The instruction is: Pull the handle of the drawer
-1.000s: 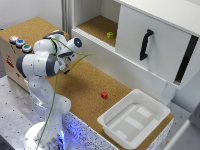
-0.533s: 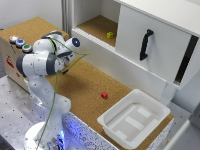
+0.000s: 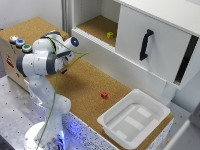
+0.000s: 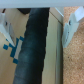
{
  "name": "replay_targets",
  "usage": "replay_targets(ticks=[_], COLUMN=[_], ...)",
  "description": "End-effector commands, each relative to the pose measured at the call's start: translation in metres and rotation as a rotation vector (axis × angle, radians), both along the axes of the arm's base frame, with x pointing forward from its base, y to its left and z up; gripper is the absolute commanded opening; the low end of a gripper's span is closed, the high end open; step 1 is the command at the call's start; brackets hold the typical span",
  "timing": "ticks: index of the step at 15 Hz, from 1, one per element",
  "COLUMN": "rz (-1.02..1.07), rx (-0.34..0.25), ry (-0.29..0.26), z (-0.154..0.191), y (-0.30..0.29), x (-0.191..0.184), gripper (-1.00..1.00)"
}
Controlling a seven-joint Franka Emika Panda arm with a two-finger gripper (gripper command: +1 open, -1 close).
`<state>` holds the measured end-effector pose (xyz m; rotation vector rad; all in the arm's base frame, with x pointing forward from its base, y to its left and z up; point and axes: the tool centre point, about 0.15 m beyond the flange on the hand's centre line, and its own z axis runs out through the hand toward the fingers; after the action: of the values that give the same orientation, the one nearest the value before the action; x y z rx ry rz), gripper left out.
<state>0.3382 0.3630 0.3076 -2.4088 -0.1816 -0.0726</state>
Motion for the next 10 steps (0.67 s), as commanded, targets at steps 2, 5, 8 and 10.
replay_targets(ticks=[2,5,8,10], rz=[-0.009,-0.008,0.001,0.002], rx=[-0.069,-0.066,-0.069,-0.069], ry=[0.015,0.013,0.006,0.007], z=[-0.0037,-0.0035,-0.0022,-0.0024], y=[0.0089,0.0075,0.0088,0.0089], x=[0.0117,0.0115,0.0135,0.0142], gripper=[-1.0,-1.0,-1.0,-1.0])
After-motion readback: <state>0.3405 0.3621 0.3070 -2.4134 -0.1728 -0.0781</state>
